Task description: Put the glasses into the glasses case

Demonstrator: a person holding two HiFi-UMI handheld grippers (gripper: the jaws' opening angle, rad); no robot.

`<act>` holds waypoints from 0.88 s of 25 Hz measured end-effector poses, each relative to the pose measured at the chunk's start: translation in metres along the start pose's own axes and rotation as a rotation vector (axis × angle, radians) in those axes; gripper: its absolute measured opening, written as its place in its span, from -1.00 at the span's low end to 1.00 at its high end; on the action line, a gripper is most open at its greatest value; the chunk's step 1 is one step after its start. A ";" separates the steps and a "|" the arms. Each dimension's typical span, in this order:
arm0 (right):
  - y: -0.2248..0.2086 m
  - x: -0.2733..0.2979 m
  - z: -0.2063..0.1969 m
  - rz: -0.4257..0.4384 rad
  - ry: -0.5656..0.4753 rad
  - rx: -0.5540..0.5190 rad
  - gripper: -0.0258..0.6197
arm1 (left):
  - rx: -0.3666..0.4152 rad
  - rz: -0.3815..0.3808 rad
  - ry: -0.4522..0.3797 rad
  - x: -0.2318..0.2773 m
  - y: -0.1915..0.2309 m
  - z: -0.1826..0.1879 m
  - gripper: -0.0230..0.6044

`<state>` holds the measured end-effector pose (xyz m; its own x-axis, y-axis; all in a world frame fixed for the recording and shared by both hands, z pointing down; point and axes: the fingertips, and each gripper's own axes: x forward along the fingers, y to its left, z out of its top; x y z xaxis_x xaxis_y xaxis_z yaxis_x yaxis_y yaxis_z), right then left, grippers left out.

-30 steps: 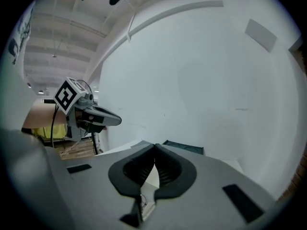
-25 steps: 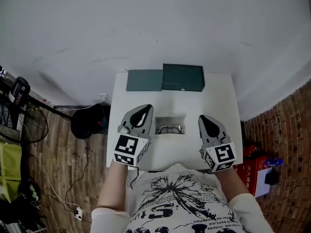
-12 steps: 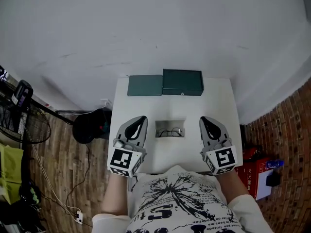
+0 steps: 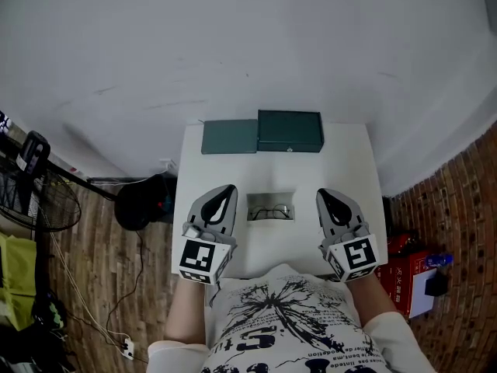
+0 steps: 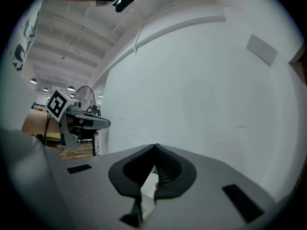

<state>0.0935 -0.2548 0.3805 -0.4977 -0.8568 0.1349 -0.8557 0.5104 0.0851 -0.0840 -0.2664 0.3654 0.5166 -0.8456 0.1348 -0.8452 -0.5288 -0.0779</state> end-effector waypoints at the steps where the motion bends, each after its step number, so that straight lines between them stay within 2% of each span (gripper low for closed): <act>1: 0.001 0.000 0.001 0.003 -0.002 -0.006 -0.88 | 0.001 -0.002 -0.002 0.001 0.000 0.001 -0.88; 13: -0.002 0.004 0.004 -0.015 -0.015 -0.010 -0.88 | -0.003 -0.009 0.008 0.007 0.000 0.001 -0.88; 22: 0.006 0.009 0.010 -0.006 -0.018 -0.042 -0.88 | 0.030 -0.023 0.033 0.010 -0.004 -0.003 -0.88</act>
<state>0.0825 -0.2604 0.3720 -0.4957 -0.8607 0.1163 -0.8520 0.5078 0.1274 -0.0761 -0.2729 0.3704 0.5310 -0.8304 0.1689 -0.8283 -0.5507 -0.1034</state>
